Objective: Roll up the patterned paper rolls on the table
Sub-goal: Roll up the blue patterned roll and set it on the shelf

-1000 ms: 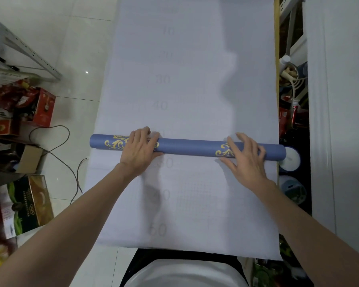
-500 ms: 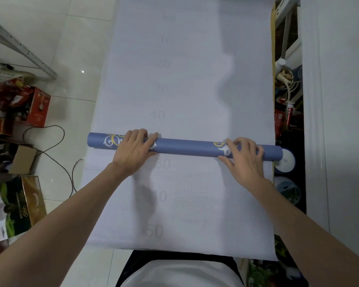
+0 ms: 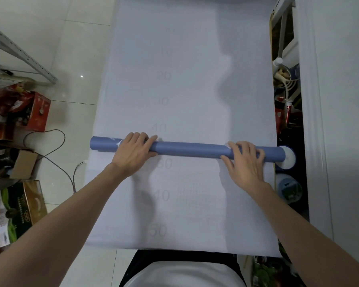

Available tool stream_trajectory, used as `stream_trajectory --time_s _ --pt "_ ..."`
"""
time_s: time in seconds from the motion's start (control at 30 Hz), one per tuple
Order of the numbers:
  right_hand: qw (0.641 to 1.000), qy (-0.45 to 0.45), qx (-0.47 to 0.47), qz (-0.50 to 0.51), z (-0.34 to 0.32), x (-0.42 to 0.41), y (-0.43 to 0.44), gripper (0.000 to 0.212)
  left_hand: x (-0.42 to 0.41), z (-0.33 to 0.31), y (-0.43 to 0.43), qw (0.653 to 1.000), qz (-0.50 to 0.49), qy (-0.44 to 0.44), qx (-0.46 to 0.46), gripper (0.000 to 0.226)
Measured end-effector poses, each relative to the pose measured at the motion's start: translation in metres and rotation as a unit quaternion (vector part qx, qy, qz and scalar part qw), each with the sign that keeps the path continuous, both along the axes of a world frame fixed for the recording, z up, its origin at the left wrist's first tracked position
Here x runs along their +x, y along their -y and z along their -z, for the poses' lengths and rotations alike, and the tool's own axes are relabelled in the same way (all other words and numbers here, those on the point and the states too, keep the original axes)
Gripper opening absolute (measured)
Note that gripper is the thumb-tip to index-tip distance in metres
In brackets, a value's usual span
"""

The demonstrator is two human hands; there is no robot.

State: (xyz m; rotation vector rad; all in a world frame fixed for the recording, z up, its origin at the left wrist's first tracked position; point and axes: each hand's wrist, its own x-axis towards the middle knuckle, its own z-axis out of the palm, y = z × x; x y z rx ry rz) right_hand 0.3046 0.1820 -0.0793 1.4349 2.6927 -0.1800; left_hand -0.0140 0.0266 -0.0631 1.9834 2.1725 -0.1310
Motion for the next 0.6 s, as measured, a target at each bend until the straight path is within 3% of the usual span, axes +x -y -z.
stream_trajectory --time_s 0.13,0.3,0.47,0.6 --pt "1.000 -0.023 -0.008 0.015 0.001 0.007 0.010 0.040 0.000 0.004 0.011 0.999 0.028 0.022 0.035 0.034" --pt "1.000 -0.013 -0.028 -0.005 0.006 0.012 0.016 0.064 0.006 0.008 0.012 1.000 -0.017 0.008 0.008 0.058" --pt "0.998 -0.055 -0.013 0.022 0.013 0.020 0.017 0.056 0.003 0.006 0.014 1.000 -0.001 0.015 0.013 0.065" --pt "0.998 -0.064 0.013 -0.006 0.015 0.026 0.023 0.053 0.010 0.012 0.024 0.999 -0.018 -0.001 0.031 0.058"
